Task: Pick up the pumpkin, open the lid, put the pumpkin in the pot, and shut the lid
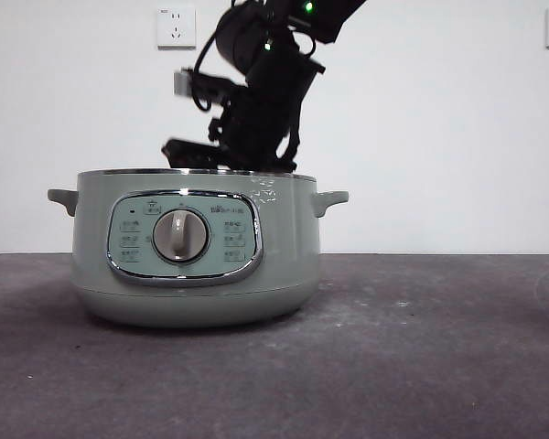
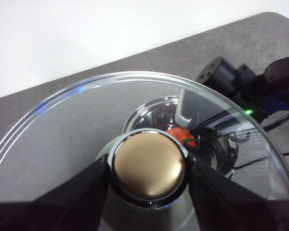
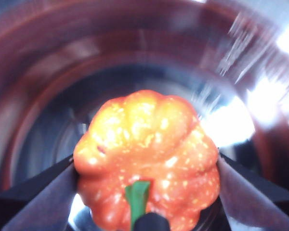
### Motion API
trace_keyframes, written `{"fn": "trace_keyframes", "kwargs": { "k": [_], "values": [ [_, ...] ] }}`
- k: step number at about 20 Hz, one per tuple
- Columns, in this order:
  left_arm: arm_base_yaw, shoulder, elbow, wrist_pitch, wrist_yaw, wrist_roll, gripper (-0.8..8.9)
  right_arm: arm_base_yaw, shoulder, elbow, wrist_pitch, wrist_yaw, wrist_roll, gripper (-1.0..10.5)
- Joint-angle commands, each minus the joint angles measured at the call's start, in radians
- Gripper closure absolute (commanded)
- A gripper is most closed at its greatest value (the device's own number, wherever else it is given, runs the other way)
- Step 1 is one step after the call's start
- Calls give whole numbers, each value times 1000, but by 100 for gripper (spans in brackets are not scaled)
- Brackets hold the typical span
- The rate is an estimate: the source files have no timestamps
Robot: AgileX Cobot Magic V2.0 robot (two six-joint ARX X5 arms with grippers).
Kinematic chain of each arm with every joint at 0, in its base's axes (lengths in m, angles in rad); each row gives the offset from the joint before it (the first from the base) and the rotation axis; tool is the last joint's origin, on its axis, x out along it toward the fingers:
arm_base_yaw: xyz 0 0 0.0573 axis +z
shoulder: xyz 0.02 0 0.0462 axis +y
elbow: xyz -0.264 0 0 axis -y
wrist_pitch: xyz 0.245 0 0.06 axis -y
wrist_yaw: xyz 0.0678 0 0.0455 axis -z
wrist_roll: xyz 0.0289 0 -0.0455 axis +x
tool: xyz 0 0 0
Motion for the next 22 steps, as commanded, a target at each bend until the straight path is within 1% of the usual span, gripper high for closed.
{"fn": "trace_keyframes", "kwargs": {
  "k": [1, 2, 3, 5, 6, 10, 11, 12, 14, 15, 17, 19, 22],
  "values": [
    [4, -13, 16, 48, 6, 5, 822, 8, 23, 0, -23, 2, -27, 957],
    [4, -13, 16, 47, 6, 5, 822, 9, 23, 0, -24, -3, -27, 920],
    [4, -13, 16, 47, 6, 5, 822, 13, 23, 0, -23, -3, -24, 779],
    [4, -13, 16, 48, 9, 9, 822, 14, 23, 0, -26, -1, -9, 338],
    [4, -13, 16, 48, 9, 9, 822, 14, 23, 0, -25, -1, -8, 308],
    [4, -10, 16, 59, 10, 9, 822, 13, -10, 14, -24, 4, -8, 308],
    [4, -10, 16, 63, 10, 9, 822, 13, -33, 16, -24, 12, -7, 308],
    [4, -8, 16, 68, 19, 9, 822, 13, -66, 16, -27, 42, -7, 308],
    [4, 3, 16, 79, 64, 9, 822, 10, -163, 16, -64, 118, 1, 314],
    [4, 15, 16, 81, 64, 10, 822, 3, -227, 16, -85, 154, 21, 317],
    [3, 62, 16, 100, 109, 10, 822, -14, -367, 16, -136, 241, 75, 317],
    [-2, 116, 16, 132, 142, 10, 822, -33, -502, 16, -210, 262, 119, 317],
    [-32, 201, 16, 185, 142, 10, 822, -51, -652, 16, -300, 260, 134, 317]
  ]
}}
